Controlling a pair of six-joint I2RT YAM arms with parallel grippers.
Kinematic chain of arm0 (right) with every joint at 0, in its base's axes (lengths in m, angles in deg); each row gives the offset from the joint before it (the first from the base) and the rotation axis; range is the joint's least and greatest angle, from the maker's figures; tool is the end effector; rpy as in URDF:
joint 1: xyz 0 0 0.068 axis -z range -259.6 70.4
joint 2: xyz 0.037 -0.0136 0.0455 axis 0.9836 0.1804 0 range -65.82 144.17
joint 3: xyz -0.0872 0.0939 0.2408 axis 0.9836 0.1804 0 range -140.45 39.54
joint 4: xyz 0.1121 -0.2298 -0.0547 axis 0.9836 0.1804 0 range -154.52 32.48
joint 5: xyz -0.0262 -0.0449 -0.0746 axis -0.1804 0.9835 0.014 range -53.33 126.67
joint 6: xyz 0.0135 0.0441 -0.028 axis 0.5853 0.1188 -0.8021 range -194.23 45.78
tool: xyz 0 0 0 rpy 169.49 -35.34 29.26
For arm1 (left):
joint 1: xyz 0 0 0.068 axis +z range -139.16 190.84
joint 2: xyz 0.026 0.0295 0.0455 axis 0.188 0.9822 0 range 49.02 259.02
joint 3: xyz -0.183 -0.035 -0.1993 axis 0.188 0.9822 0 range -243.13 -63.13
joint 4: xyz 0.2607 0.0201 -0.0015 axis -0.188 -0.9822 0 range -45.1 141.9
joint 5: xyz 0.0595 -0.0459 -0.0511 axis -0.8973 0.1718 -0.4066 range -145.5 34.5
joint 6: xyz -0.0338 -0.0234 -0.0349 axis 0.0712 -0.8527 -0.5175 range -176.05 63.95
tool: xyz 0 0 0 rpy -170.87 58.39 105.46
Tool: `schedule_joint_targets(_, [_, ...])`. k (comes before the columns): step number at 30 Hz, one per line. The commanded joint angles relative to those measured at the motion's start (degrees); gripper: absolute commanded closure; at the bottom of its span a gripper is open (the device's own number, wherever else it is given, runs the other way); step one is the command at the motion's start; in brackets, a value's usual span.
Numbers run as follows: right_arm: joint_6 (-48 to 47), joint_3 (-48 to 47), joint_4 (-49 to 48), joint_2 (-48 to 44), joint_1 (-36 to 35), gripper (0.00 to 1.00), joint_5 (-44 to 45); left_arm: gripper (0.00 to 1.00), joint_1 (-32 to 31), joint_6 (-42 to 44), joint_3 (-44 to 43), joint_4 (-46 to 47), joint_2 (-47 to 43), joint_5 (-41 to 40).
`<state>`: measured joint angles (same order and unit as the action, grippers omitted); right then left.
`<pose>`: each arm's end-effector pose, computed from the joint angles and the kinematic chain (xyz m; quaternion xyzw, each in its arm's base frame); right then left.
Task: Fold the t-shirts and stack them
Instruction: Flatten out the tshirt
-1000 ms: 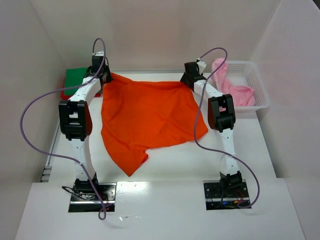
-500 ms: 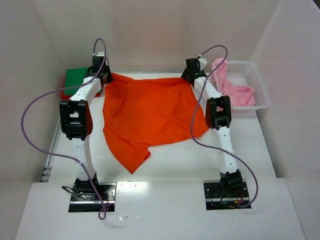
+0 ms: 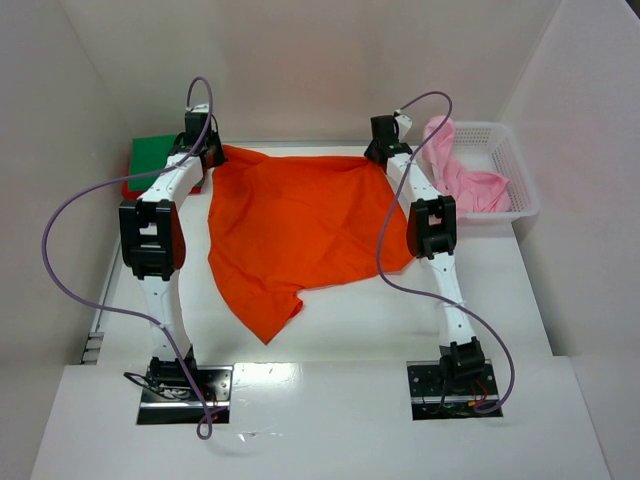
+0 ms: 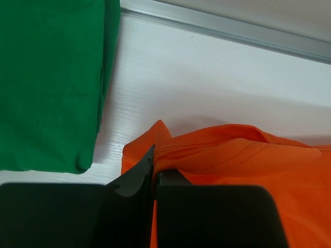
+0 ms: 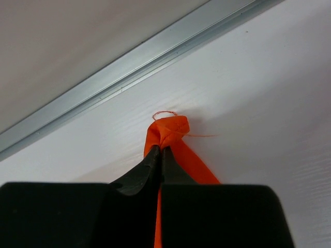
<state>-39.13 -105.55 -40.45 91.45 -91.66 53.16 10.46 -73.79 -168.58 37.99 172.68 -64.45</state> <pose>0.5917 0.1160 0.1584 0.2399 0.8521 0.0616 0.4612 0.5103 0.0021 0.2557 -0.1690 0.8568 -0.0085 0.4872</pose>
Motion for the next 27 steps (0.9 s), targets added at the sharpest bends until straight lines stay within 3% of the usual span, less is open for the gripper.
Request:
schedule_joint_targets(1, [0.0,-3.7,1.9,-2.2,0.5,1.00,1.4,1.00,0.2,1.7,-1.3,1.7,-1.0,-1.4])
schedule_joint_targets(8, [-1.2,7.5,-0.3,-13.9,0.5,1.00,0.8,1.00,0.2,1.7,4.0,1.1,-10.2,-1.4])
schedule_joint_targets(15, [0.1,34.8,-9.0,-31.6,0.5,1.00,0.8,1.00,0.2,2.3,11.4,-1.3,-20.1,-1.4])
schedule_joint_targets(27, [2.5,53.8,-10.9,-43.3,0.5,0.99,-4.8,1.00,-2.5,3.9,21.4,-9.5,-26.5,0.2])
